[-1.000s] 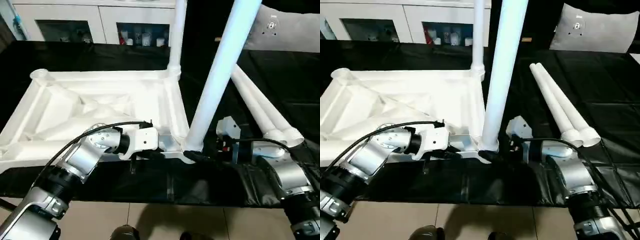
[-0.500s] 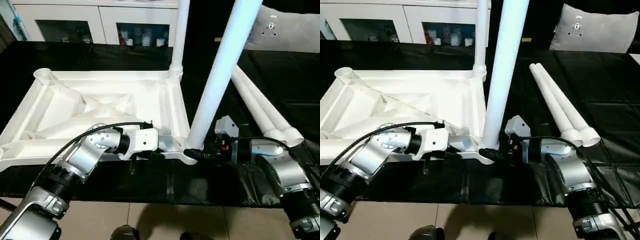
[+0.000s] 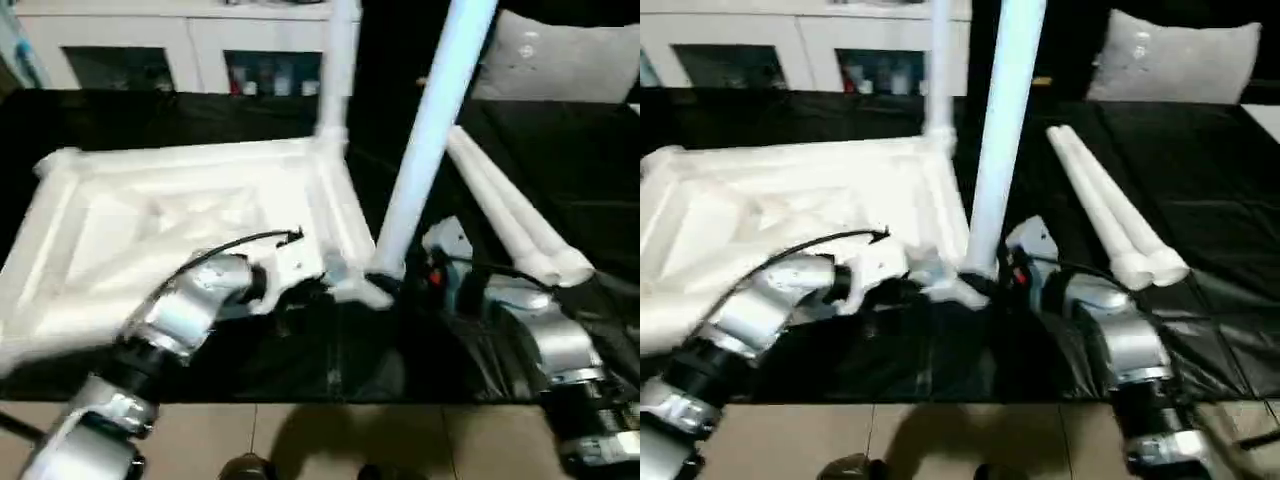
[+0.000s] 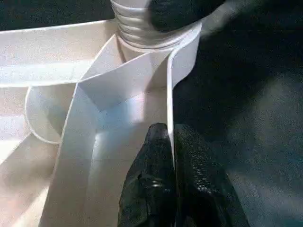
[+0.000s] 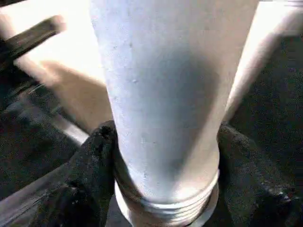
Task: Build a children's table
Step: Rotate leg to tighten
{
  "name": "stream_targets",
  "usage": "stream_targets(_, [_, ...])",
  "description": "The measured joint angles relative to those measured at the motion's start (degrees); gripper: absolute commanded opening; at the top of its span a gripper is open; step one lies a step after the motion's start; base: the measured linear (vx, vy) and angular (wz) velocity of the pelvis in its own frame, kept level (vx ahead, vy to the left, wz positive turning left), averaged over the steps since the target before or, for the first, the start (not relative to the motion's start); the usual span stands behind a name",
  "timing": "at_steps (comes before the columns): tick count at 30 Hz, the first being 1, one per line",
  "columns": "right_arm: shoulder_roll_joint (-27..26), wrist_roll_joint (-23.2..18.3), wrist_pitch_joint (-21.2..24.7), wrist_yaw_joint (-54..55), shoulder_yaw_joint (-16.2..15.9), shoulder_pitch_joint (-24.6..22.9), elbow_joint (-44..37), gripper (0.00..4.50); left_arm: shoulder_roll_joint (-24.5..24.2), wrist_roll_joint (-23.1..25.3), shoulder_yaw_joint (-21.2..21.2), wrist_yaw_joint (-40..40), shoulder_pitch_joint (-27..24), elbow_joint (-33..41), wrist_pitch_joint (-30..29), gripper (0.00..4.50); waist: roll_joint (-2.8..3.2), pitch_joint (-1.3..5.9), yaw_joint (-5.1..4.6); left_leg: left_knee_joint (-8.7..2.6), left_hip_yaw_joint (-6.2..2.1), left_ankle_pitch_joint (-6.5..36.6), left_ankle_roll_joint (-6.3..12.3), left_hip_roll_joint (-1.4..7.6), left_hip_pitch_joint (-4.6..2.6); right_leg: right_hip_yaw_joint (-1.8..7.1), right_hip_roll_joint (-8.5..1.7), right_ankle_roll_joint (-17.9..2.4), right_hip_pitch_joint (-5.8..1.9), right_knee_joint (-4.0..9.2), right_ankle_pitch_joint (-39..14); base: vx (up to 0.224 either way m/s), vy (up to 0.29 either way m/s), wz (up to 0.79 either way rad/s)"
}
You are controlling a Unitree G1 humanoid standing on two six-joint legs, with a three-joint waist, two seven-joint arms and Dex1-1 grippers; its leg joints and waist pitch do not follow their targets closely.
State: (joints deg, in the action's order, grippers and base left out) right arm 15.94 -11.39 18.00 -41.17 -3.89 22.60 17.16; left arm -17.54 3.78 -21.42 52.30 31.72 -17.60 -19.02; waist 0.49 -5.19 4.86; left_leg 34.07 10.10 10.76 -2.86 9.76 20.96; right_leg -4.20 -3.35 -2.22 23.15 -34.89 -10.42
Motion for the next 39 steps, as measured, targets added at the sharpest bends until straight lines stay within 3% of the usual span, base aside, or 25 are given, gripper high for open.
stream_targets(4, [-4.89, 2.02, 1.47, 12.65, 3.00, 2.97, 2.84, 2.69, 8.06, 1.60, 1.69, -10.19, 0.58, -0.43, -7.03, 0.00, 0.02, 0.01, -0.19, -0.02, 0.00, -0.01, -0.01, 0.01, 0.03, -0.01, 0.01, 0.02, 0.08, -0.02, 0.00, 0.000, 0.000, 0.00])
stream_targets(7, [-7.09, 3.33, 1.71, 19.10, 4.01, 4.37, 4.04, 2.69, 12.03, 3.39, 1.98, -15.93, 1.20, -1.42, -8.86, 0.00, 0.30, 0.08, 0.07, -0.09, 0.00, 0.00, -0.01, 0.00, 0.07, -0.01, 0.01, 0.02, 0.08, 0.00, 0.00, 0.000, 0.000, 0.00])
stream_targets(9, [-7.86, 3.91, 1.40, 20.81, 4.17, 4.37, 4.00, 2.69, 12.68, 3.81, 1.81, -17.16, 1.24, -1.42, -9.16, 0.00, 0.30, 0.08, 0.15, -0.17, 0.00, 0.01, -0.01, 0.00, 0.07, -0.01, 0.01, 0.00, 0.08, 0.01, 0.00, 0.000, 0.000, 0.00])
stream_targets(12, [-8.15, 4.76, 0.98, 21.26, 4.17, 4.28, 3.85, 3.39, 12.61, 3.97, 1.34, -17.66, 1.27, -1.21, -9.16, 0.00, 0.31, 0.09, 0.18, -0.20, 0.00, 0.01, 0.01, -0.01, 0.08, -0.01, 0.01, 0.00, 0.08, 0.03, -0.01, 0.000, 0.000, 0.00])
stream_targets(14, [-8.48, 4.66, 0.58, 21.19, 4.19, 4.00, 3.72, 3.45, 12.34, 4.02, 1.11, -17.59, 1.26, -1.02, -9.16, 0.00, 0.31, 0.09, 0.15, -0.20, 0.00, 0.02, 0.00, -0.01, 0.10, -0.01, 0.01, 0.00, 0.09, 0.05, 0.00, 0.000, 0.000, 0.00])
stream_targets(24, [-1.62, -0.17, -2.49, 7.90, 4.69, -0.55, 0.98, 4.43, 5.23, 3.17, 0.65, -11.38, 0.72, -0.60, -2.61, 0.00, 0.47, -0.01, 0.30, -0.25, 0.00, -0.09, 0.18, 0.00, 0.37, -0.04, 0.02, -0.02, 0.32, 0.08, 0.01, 0.000, 0.000, 0.00])
stream_targets(32, [8.78, -2.70, -5.96, -8.28, 4.97, -1.89, -2.61, 4.43, -2.30, 0.46, 0.65, -0.79, -0.56, -0.82, 6.24, 0.00, 0.45, -0.02, 0.54, -0.21, -0.01, -0.16, 0.33, 0.01, 0.60, -0.07, 0.02, -0.03, 0.57, 0.04, 0.01, 0.000, 0.000, 0.00])
stream_targets(39, [13.01, -2.43, -9.32, -18.79, 0.11, -2.13, -3.19, 4.43, -6.41, -1.42, -0.98, 8.79, -0.84, -0.76, 11.62, 0.00, 0.46, -0.02, 1.77, 0.05, -0.05, -0.13, 0.40, 0.01, 0.79, -0.08, -0.01, -0.07, 0.63, -0.01, 0.04, 0.000, 0.000, 0.00])
